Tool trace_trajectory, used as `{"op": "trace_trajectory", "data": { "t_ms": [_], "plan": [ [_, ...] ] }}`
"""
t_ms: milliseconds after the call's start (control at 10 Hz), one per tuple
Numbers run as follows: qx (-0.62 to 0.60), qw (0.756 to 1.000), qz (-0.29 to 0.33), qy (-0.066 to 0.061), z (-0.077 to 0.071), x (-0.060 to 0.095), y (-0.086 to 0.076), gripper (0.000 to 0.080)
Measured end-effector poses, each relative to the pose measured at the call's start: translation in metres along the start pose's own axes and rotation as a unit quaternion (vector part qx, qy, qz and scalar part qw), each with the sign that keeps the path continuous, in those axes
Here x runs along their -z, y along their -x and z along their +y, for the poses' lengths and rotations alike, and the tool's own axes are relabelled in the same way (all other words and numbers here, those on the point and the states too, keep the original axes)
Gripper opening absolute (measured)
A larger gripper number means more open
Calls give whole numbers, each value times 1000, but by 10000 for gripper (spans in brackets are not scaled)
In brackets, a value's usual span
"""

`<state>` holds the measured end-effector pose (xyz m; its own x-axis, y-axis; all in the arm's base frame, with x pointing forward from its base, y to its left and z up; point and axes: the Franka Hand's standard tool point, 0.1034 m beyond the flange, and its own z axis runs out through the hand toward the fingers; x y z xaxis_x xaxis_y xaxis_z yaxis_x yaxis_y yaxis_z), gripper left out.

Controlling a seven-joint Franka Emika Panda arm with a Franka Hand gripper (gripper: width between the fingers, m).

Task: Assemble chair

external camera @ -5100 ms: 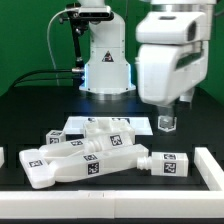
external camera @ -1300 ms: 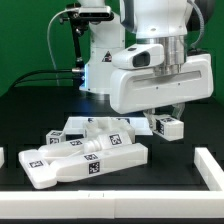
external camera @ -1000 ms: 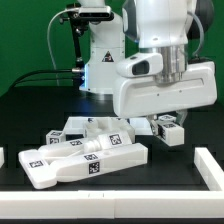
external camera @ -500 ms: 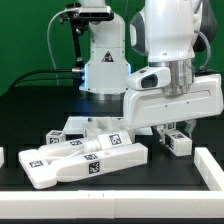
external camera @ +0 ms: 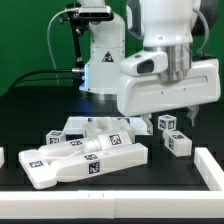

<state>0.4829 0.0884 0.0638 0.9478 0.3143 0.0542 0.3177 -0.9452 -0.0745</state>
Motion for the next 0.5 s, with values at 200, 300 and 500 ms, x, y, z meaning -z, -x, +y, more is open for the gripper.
{"op": "trace_trajectory", "data": {
  "t_ms": [200,300,500],
  "plan": [
    [105,994,14,5,30,20,-18,649],
    [127,992,15,7,33,19,-15,649],
    [118,993,15,7,32,18,-15,649]
  ]
}}
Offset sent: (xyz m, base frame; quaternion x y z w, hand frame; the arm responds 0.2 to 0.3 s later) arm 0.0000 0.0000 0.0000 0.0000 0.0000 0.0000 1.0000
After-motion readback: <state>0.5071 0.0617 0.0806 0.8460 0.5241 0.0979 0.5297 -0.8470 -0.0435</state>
